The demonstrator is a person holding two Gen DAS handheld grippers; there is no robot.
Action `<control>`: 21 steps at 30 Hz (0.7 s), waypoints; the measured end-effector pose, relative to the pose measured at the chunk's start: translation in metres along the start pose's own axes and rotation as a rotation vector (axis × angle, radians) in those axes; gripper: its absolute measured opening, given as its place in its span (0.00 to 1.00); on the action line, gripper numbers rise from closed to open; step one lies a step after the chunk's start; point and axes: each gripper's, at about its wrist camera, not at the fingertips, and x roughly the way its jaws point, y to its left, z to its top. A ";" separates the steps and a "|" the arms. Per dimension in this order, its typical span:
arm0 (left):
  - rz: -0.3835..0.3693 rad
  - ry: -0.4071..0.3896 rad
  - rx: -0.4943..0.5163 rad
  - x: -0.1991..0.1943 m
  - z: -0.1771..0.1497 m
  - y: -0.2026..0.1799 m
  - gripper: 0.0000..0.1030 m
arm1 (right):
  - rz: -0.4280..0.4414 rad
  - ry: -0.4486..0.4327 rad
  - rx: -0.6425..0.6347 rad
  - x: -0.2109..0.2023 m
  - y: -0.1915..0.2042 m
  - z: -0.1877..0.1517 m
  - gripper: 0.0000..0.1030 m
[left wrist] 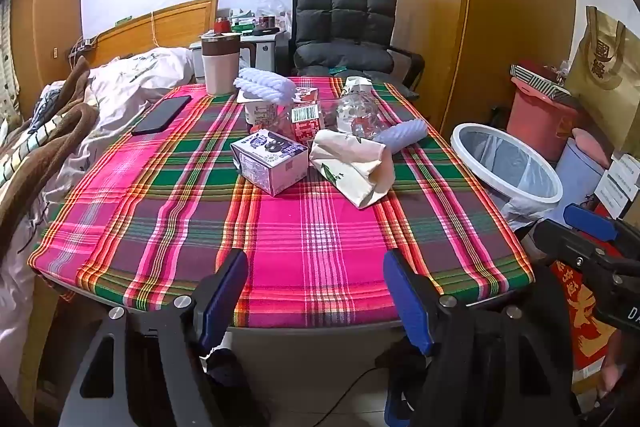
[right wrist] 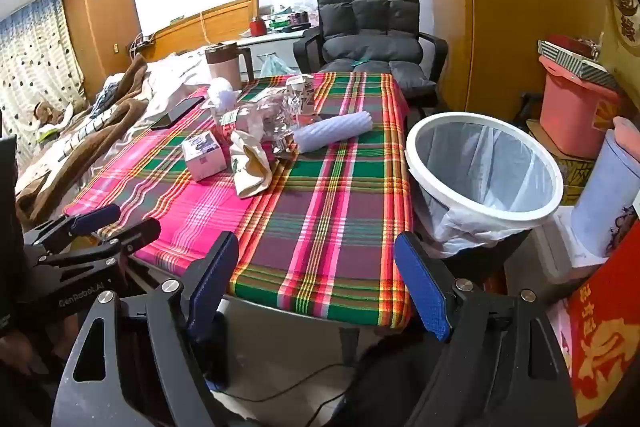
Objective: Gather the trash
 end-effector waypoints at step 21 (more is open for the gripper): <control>0.012 -0.007 0.005 -0.001 0.000 0.002 0.68 | 0.002 0.001 -0.003 0.000 0.001 0.002 0.79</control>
